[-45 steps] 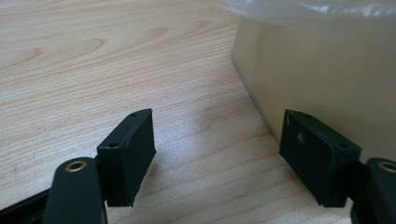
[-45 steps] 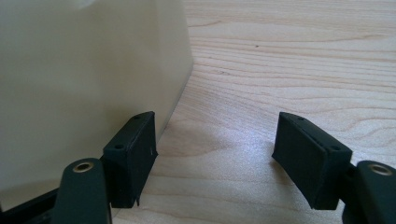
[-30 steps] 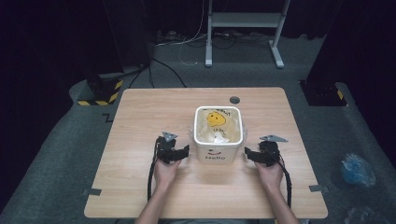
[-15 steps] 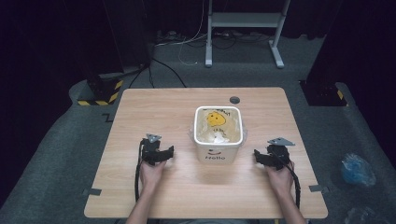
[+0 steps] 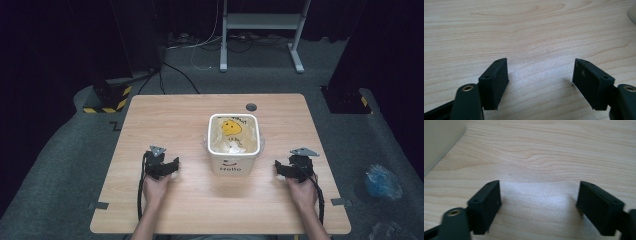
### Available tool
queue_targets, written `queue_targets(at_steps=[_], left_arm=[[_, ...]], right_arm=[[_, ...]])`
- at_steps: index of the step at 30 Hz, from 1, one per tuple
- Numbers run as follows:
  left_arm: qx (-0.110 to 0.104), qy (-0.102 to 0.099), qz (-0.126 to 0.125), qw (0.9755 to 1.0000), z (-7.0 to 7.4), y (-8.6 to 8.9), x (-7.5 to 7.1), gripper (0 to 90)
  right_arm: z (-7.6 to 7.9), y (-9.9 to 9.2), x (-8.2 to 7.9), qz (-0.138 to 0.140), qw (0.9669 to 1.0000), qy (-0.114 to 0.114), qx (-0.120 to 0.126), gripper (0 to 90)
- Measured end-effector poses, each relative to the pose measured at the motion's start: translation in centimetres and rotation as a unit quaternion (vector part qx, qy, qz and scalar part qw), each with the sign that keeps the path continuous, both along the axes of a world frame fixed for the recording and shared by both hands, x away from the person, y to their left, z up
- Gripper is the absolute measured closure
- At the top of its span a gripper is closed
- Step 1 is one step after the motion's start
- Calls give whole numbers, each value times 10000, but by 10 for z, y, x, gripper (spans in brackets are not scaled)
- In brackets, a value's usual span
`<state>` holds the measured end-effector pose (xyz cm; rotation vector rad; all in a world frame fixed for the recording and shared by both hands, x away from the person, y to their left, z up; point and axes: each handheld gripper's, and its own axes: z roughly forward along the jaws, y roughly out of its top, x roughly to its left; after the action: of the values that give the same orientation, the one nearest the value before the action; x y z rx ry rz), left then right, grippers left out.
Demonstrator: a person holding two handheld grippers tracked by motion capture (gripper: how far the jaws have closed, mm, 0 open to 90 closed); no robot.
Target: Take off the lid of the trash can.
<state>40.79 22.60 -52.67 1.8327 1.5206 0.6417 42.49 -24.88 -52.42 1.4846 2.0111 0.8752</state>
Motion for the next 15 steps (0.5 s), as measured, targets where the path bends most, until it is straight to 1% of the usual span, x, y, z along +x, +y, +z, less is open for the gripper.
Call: queue_targets(at_steps=[1, 3, 4, 6, 7, 8, 9, 10, 11, 14, 15], left_arm=[[49, 9, -13, 10000, 0, -1, 0, 272], [191, 19, -46, 9998, 0, -4, 0, 258], [219, 12, -56, 9997, 0, -4, 0, 258], [134, 28, -41, 9999, 0, -4, 0, 260], [132, 15, -50, 9999, 0, -3, 0, 263], [121, 14, -49, 9999, 0, -3, 0, 263], [119, 12, -51, 9999, 0, -2, 0, 262], [134, 14, -51, 9999, 0, -3, 0, 262], [188, 19, -57, 9998, 0, -4, 0, 255], [189, 20, -59, 9998, 0, -4, 0, 254], [192, 20, -60, 9998, 0, -4, 0, 254]], right_arm=[[0, 0, 0, -24, 10000, 39, -11, 160], [0, 0, 0, -17, 10000, 33, -3, 160], [0, 0, 0, -17, 10000, 33, -3, 160], [0, 0, 0, -26, 10000, 33, -1, 161], [0, 0, 0, -32, 10000, 34, -2, 198], [0, 0, 0, -32, 10000, 34, -2, 198], [2, 0, -1, 27, 10000, 46, -25, 269], [2, 0, -1, 27, 10000, 46, -25, 269], [4, -1, -1, 28, 9999, 47, -110, 280], [4, -1, -1, 50, 9999, 76, -98, 296], [5, -1, -2, 71, 9999, 87, -59, 298]])
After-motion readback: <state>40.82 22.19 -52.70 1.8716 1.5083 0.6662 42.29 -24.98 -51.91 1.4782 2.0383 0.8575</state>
